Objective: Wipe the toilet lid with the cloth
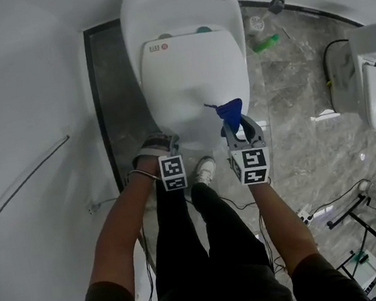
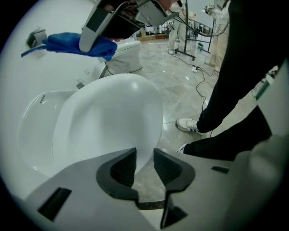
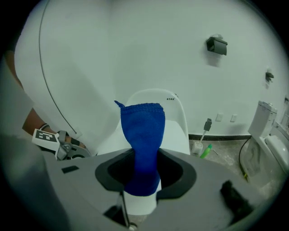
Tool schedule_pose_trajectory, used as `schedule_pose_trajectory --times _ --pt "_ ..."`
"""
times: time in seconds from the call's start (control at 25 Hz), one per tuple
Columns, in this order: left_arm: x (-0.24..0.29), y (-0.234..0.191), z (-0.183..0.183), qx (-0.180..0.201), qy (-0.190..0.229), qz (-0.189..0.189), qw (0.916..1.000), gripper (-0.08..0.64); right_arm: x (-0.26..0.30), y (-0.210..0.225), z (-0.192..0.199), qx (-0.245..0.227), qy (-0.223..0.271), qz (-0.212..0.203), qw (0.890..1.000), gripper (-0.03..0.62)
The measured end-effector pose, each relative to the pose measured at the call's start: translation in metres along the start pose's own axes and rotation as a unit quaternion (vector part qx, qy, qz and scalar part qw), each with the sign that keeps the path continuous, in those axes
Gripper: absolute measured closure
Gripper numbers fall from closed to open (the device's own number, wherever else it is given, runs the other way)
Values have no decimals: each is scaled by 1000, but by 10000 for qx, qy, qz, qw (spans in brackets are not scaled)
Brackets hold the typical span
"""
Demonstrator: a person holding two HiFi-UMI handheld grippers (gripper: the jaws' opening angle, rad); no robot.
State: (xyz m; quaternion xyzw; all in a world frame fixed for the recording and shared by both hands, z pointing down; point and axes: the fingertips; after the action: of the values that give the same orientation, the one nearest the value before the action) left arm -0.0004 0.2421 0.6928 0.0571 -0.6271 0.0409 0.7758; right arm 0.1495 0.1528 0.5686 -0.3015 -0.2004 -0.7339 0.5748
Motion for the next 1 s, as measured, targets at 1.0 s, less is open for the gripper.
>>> schedule_pose_trajectory --times 1.0 --pt "-80 -113 70 -4261 2618 -268 8656 541 225 -110 -82 -318 -1962 -135 9800 442"
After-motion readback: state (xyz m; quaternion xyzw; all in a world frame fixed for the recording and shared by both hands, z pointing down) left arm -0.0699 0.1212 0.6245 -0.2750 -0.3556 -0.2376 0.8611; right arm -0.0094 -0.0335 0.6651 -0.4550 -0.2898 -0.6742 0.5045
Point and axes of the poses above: the fingertips, and each gripper's own axes: x forward along the fingers, y to its right, z out of its underside, and after that the axes turned 8 degrees about z, right-handed
